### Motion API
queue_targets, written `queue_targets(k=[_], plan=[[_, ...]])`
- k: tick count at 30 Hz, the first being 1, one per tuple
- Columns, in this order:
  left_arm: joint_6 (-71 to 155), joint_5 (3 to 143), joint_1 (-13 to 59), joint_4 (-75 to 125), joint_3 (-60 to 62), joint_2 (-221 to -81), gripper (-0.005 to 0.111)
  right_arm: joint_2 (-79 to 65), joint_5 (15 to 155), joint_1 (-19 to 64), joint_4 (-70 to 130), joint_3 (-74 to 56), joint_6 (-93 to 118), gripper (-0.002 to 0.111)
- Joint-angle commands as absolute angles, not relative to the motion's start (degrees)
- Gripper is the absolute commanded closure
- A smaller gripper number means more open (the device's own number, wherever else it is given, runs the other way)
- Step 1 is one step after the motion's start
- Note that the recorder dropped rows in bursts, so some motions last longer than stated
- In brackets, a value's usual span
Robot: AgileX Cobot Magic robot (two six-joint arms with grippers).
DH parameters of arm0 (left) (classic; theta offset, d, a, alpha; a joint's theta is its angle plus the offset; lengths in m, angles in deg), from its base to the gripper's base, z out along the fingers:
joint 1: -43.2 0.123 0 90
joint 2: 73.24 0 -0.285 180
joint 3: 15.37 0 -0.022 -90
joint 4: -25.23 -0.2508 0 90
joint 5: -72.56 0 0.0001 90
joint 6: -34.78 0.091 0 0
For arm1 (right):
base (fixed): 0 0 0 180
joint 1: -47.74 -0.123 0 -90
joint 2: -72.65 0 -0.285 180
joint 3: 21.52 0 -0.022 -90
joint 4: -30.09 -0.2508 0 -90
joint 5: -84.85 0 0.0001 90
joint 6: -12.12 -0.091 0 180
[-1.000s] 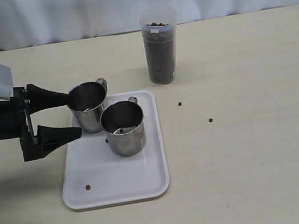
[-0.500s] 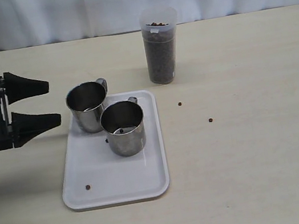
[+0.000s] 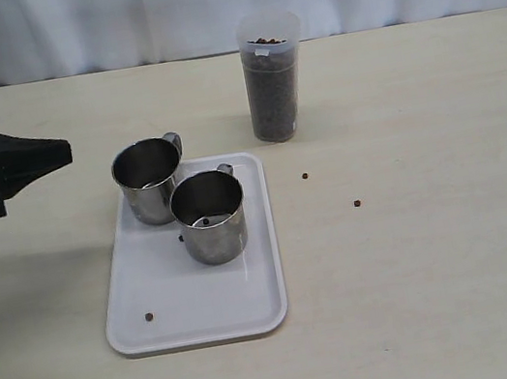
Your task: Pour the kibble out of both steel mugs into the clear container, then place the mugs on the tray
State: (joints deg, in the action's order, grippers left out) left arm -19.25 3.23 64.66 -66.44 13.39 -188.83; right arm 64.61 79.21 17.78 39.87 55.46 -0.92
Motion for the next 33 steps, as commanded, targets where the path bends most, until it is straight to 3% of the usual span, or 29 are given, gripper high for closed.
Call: queue_targets(k=[1, 8, 20, 29, 33], plan=[[-27.3, 2.6, 65.1, -65.3, 13.1, -187.6, 0.107, 64.9, 79.0, 17.6, 39.7, 55.7, -0.6, 0.103], [-34.6, 2.6, 67.2, -61.9, 16.1, -183.5, 0.107, 64.9, 79.0, 17.6, 39.7, 55.7, -0.6, 0.103], [-19.5, 2.6, 84.0, -42.3, 44.6, -153.3, 0.107, 64.9, 79.0, 17.6, 39.7, 55.7, -0.6, 0.103], [-18.8, 10.3, 83.9, -36.8, 56.4, -132.4, 0.107, 64.9, 79.0, 17.6, 39.7, 55.7, -0.6, 0.103], [-19.1, 17.1, 79.8, -34.0, 58.6, -126.4, 0.107, 64.9, 79.0, 17.6, 39.7, 55.7, -0.6, 0.103]])
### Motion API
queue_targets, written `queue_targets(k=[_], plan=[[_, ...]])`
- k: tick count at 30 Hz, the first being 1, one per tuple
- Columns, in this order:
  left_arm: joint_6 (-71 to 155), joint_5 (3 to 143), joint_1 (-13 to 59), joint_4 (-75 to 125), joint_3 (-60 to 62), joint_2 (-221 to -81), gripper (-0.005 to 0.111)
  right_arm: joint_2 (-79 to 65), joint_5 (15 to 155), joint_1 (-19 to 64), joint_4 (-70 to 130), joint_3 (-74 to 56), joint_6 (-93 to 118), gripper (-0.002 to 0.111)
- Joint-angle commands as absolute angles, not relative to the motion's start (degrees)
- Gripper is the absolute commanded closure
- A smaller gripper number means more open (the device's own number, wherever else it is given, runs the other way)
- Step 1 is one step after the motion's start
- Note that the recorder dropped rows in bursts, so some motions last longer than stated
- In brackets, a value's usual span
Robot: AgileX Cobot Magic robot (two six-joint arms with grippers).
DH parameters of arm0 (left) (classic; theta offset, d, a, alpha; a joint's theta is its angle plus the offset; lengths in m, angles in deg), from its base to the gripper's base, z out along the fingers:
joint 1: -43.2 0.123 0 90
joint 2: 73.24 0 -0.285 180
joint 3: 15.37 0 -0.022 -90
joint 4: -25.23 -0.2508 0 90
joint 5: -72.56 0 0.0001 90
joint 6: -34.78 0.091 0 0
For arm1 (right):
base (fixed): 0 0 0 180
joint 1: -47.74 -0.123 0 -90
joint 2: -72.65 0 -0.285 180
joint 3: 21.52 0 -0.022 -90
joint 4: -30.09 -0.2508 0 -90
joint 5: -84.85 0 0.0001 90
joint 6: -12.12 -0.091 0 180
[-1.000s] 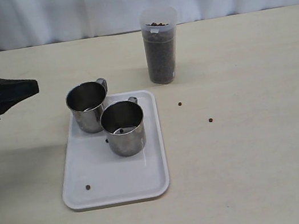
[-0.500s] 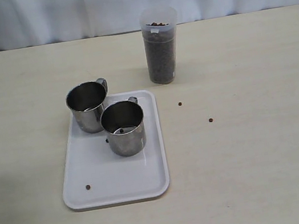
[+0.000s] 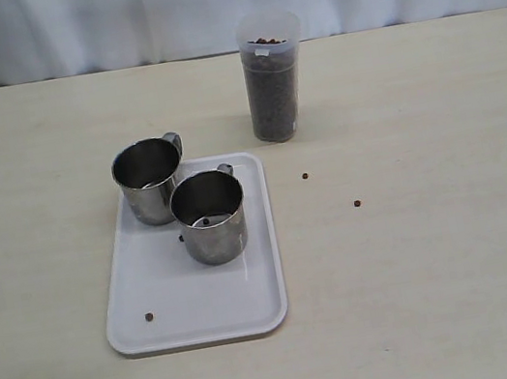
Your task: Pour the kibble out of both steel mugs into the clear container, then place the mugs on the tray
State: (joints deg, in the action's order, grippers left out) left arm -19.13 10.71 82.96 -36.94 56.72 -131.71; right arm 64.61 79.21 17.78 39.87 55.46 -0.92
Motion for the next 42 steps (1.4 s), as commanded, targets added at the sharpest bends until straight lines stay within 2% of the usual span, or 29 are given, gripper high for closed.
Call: queue_targets(k=[1, 5, 10, 13, 19, 34, 38, 42], plan=[[-19.5, 19.4, 78.2, -33.6, 59.0, -124.2, 0.107, 64.9, 79.0, 17.6, 39.7, 55.7, -0.6, 0.103], [-22.8, 30.4, 72.3, -32.0, 59.3, -114.6, 0.107, 64.9, 79.0, 17.6, 39.7, 55.7, -0.6, 0.103], [-27.7, 46.3, 61.5, -33.1, 59.3, -99.6, 0.107, 64.9, 79.0, 17.6, 39.7, 55.7, -0.6, 0.103], [-28.3, 54.2, 58.4, -33.1, 59.4, -93.0, 0.107, 64.9, 79.0, 17.6, 39.7, 55.7, -0.6, 0.103], [-33.4, 61.8, 58.1, -35.1, 61.9, -82.8, 0.107, 64.9, 79.0, 17.6, 39.7, 55.7, -0.6, 0.103], [-33.0, 63.8, 58.1, -33.9, 61.9, -82.4, 0.107, 64.9, 79.0, 17.6, 39.7, 55.7, -0.6, 0.103], [-17.6, 66.5, 58.1, -9.2, 61.9, -82.4, 0.107, 64.9, 79.0, 17.6, 39.7, 55.7, -0.6, 0.103], [12.9, 70.3, 58.1, 21.8, 61.9, -82.4, 0.107, 64.9, 79.0, 17.6, 39.7, 55.7, -0.6, 0.103]])
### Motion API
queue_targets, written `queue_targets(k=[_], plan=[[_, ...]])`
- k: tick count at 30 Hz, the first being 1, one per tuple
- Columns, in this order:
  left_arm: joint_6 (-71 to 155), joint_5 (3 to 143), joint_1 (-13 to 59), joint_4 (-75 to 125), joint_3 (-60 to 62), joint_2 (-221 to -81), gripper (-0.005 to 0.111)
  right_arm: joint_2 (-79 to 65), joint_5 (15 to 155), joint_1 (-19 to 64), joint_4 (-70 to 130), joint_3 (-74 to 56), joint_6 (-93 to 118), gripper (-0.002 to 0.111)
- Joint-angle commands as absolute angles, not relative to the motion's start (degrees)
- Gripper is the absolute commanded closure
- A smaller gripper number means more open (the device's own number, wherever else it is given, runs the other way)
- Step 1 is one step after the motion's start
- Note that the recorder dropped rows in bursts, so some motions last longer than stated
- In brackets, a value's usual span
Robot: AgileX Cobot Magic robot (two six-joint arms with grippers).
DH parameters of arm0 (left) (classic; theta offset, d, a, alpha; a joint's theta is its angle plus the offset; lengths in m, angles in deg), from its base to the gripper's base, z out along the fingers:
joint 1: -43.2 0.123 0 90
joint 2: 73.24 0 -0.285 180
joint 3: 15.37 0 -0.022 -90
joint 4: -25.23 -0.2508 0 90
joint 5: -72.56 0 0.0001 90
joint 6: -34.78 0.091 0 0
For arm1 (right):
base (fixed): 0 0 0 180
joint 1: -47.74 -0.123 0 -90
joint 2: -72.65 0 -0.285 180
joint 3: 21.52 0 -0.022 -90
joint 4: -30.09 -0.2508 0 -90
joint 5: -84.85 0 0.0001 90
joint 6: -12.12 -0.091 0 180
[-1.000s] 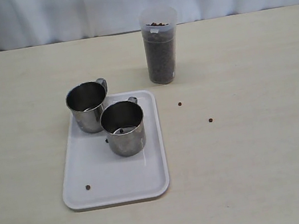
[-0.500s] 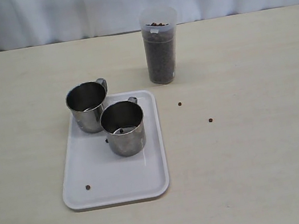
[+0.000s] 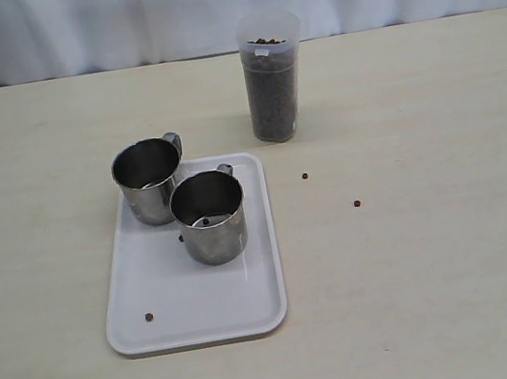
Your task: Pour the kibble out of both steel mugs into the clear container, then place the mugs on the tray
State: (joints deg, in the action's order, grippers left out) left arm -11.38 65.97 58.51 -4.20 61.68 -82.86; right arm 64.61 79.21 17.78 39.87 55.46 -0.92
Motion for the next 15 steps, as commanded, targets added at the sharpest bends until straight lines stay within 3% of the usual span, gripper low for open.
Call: queue_targets(k=[1, 4, 15], plan=[[19.7, 71.8, 58.1, 24.8, 61.9, -82.4, 0.107, 64.9, 79.0, 17.6, 39.7, 55.7, -0.6, 0.103], [31.5, 78.0, 58.1, 27.5, 61.9, -82.4, 0.107, 64.9, 79.0, 17.6, 39.7, 55.7, -0.6, 0.103], [31.5, 79.0, 58.1, 27.5, 61.9, -82.4, 0.107, 64.9, 79.0, 17.6, 39.7, 55.7, -0.6, 0.103]])
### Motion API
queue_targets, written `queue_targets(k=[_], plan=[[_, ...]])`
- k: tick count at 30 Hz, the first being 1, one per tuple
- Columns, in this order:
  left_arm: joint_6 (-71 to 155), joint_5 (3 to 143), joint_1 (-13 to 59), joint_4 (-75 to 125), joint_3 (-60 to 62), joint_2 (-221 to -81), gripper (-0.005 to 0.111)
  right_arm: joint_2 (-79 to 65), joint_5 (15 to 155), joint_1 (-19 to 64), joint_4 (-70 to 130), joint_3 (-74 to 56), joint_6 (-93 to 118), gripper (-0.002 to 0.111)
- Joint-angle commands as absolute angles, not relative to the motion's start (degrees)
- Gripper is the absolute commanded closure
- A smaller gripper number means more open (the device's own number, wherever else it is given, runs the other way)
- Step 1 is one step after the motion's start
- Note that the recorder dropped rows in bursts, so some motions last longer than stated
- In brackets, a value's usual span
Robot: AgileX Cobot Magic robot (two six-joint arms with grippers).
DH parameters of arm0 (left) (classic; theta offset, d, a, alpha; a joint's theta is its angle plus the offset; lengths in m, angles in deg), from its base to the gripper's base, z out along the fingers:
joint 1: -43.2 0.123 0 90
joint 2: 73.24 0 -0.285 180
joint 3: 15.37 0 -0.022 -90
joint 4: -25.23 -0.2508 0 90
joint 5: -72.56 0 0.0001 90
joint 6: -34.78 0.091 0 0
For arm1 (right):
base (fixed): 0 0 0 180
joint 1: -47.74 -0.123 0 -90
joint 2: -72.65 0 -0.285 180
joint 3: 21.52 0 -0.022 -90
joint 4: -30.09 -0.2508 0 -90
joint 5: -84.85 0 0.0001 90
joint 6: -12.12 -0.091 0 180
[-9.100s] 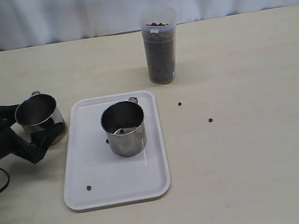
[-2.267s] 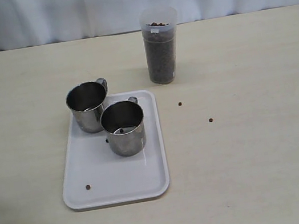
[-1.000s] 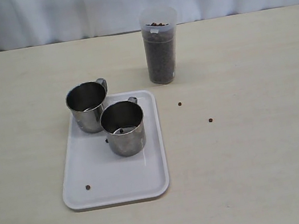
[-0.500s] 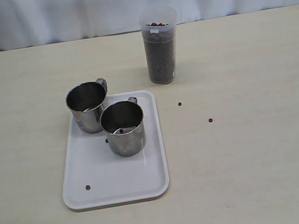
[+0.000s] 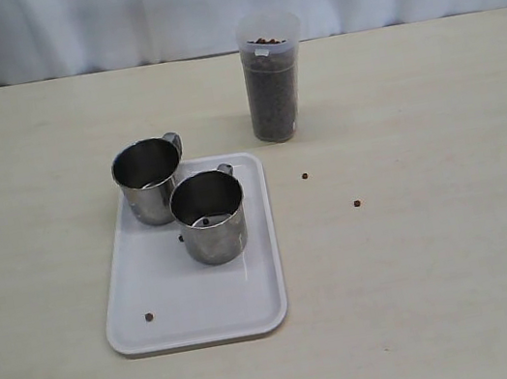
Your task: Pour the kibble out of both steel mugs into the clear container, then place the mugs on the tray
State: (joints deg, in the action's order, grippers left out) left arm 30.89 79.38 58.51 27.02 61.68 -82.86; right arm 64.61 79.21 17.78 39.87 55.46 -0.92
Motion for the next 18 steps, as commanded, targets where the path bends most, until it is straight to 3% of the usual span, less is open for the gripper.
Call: queue_targets(k=[1, 18], plan=[[31.5, 79.0, 58.1, 27.5, 61.9, -82.4, 0.107, 64.9, 79.0, 17.6, 39.7, 55.7, -0.6, 0.103], [31.5, 79.9, 58.1, 34.8, 61.9, -82.4, 0.107, 64.9, 79.0, 17.6, 39.7, 55.7, -0.6, 0.103]])
